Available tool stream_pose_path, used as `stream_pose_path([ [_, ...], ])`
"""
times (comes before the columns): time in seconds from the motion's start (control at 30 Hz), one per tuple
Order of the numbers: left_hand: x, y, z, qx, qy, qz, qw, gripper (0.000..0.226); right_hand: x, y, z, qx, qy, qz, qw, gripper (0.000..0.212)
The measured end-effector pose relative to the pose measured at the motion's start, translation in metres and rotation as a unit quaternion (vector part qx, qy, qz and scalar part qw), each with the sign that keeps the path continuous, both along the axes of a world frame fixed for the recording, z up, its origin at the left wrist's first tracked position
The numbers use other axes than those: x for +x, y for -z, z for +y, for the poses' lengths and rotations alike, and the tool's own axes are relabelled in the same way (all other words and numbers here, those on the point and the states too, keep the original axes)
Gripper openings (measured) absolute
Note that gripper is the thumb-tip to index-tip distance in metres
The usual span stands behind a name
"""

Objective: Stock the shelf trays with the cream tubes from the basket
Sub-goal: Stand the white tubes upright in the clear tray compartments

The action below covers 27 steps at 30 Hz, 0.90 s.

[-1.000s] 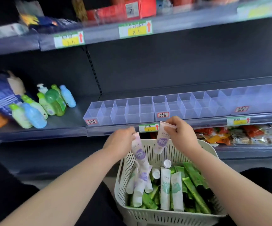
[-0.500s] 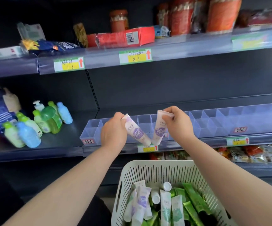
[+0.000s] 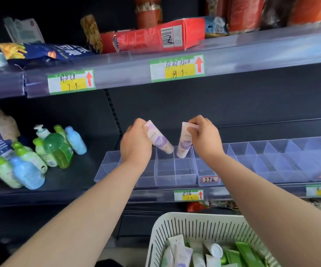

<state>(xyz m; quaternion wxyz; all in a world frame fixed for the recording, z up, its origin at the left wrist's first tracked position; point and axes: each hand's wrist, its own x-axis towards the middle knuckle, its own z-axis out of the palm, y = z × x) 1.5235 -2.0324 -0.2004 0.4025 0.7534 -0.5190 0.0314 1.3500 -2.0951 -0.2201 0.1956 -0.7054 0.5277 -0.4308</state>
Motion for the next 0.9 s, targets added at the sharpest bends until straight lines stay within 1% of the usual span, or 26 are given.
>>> stream_pose_path([
  [0.13,0.002,0.003,-0.022,0.051,0.016,-0.095,0.994,0.017,0.005,0.015,-0.02,0.002,-0.014,0.066,0.998,0.013],
  [0.27,0.005,0.01,-0.038,0.111,0.047,-0.131,0.984,0.019,0.007,0.025,-0.031,0.029,-0.027,0.117,0.992,0.013],
  [0.4,0.005,0.018,-0.05,0.148,0.055,-0.131,0.979,0.022,0.009,0.025,-0.035,0.007,-0.019,0.154,0.988,0.019],
  [0.53,0.0,0.023,-0.052,0.147,0.066,-0.132,0.978,0.026,0.01,0.026,-0.032,-0.01,-0.018,0.19,0.981,0.029],
  [0.67,-0.003,0.023,-0.048,0.13,0.065,-0.113,0.983,0.025,0.011,0.026,-0.027,-0.01,-0.019,0.191,0.981,0.034],
  [0.73,-0.003,0.021,-0.044,0.13,0.059,-0.105,0.984,0.029,0.011,0.024,-0.024,-0.01,-0.015,0.192,0.981,0.035],
  [0.9,-0.005,0.014,-0.025,0.122,0.058,-0.088,0.987,0.028,0.005,0.02,-0.005,-0.035,0.008,0.191,0.981,0.034],
])
